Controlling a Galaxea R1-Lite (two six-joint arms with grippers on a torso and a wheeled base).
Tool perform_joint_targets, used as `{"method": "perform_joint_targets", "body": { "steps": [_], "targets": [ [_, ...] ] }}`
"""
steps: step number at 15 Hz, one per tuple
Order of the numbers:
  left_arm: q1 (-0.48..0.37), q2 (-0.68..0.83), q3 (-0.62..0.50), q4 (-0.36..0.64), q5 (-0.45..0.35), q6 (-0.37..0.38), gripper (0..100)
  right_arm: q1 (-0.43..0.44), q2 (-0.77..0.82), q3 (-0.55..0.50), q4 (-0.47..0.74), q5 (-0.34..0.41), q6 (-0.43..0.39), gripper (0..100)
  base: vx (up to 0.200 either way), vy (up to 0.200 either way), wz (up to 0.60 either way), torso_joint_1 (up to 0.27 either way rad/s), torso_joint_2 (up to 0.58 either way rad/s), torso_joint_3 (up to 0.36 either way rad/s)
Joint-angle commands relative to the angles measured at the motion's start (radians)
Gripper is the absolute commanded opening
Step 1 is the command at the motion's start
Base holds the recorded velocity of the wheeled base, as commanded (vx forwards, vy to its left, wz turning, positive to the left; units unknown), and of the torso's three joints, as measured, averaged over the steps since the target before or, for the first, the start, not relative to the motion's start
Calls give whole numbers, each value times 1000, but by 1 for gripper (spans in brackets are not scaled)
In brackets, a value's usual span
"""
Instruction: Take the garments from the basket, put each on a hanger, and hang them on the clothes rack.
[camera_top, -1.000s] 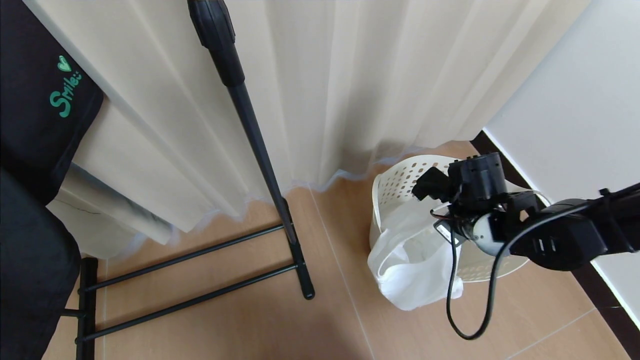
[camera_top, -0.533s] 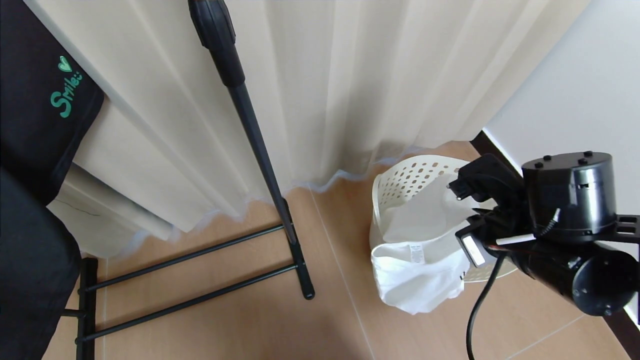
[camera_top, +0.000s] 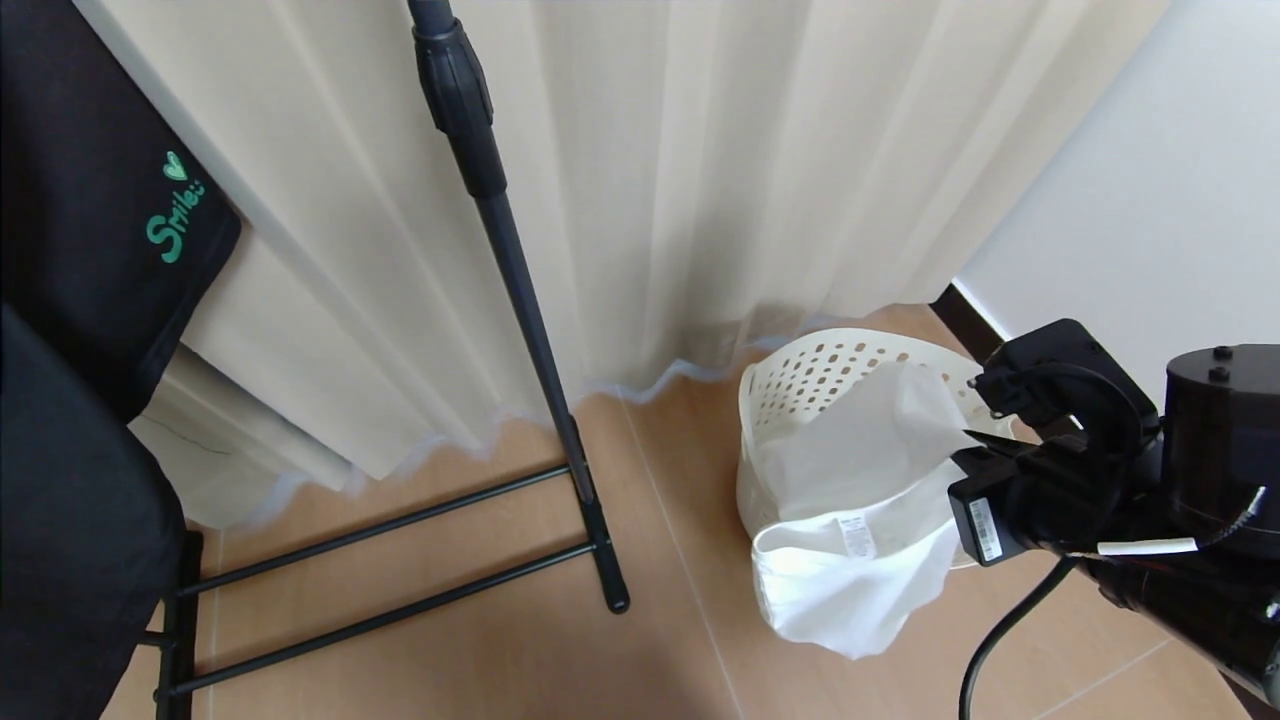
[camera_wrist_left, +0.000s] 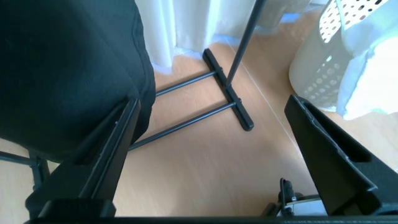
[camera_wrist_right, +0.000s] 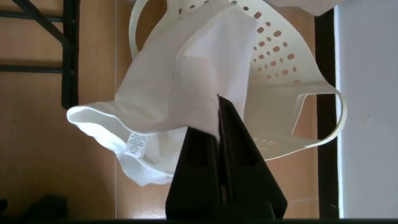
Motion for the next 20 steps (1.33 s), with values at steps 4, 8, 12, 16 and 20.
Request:
{"method": "perform_joint_targets", "body": {
  "steps": [4, 8, 12, 16, 20],
  "targets": [
    [-1, 0, 0, 0, 0, 0, 100, -6, -27, 4, -1, 5, 2, 0, 0, 0, 0, 5, 2, 199],
    [0, 0, 0, 0, 0, 0, 100, -16, -24, 0, -2, 6, 2, 0, 0, 0, 0, 0, 0, 201],
    [0, 0, 0, 0, 0, 0, 100, -42, -24, 4, -1, 28, 0, 0, 0, 0, 0, 15, -123, 87],
    [0, 0, 0, 0, 0, 0, 100, -42, -29, 4, -1, 28, 0, 0, 0, 0, 0, 69, -414, -140],
    [0, 0, 0, 0, 0, 0, 100, -42, -27, 10, -1, 28, -1, 0, 0, 0, 0, 113, -456, -154]
  ]
}}
